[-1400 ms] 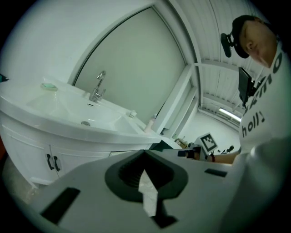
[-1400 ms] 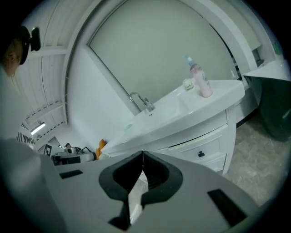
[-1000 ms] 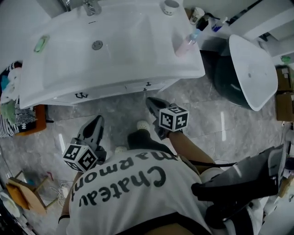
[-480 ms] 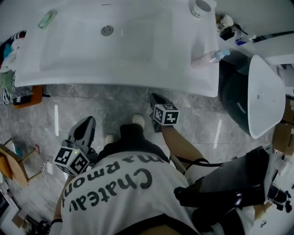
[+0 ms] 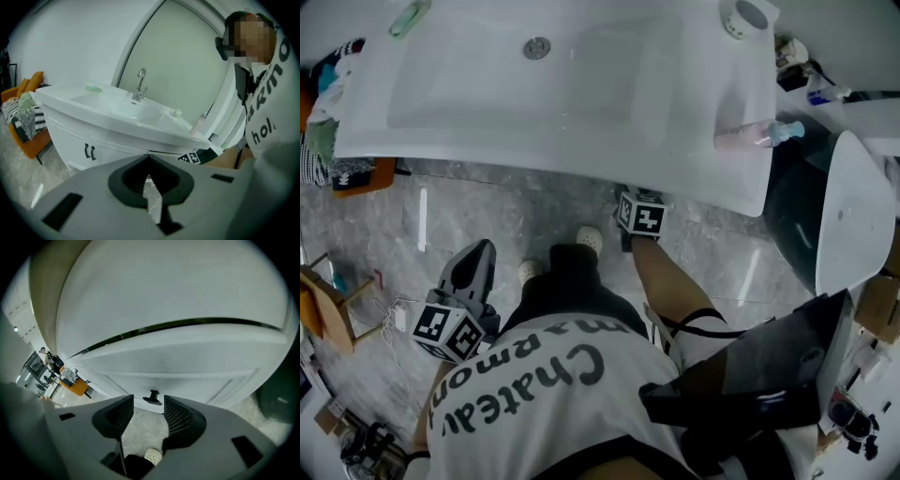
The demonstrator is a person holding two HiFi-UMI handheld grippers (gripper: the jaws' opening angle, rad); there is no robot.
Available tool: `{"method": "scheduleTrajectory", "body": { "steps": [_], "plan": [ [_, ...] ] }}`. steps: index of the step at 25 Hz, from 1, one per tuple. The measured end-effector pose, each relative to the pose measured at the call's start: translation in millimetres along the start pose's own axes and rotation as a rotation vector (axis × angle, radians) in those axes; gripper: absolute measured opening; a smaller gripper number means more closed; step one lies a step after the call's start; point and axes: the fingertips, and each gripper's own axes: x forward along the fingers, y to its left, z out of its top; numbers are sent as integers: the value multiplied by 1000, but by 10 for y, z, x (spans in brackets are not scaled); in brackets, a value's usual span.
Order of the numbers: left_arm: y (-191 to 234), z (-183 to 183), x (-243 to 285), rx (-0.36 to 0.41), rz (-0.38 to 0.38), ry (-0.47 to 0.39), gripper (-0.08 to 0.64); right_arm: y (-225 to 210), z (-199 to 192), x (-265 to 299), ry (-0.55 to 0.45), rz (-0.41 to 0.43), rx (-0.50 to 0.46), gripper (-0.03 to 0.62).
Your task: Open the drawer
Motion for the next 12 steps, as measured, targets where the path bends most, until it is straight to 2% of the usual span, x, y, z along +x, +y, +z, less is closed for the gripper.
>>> {"method": "scheduleTrajectory", "body": {
  "steps": [8, 10, 12],
  "plan": [
    [104, -77, -148, 12, 45, 2, 8, -47, -1, 214, 57, -114, 69, 192],
    [132, -86, -174, 5, 60, -3, 8, -89, -10, 220, 73, -159, 33, 169],
    [148, -103, -208, 1, 71, -3, 8, -86, -2, 229, 77, -186, -53, 169]
  ]
}}
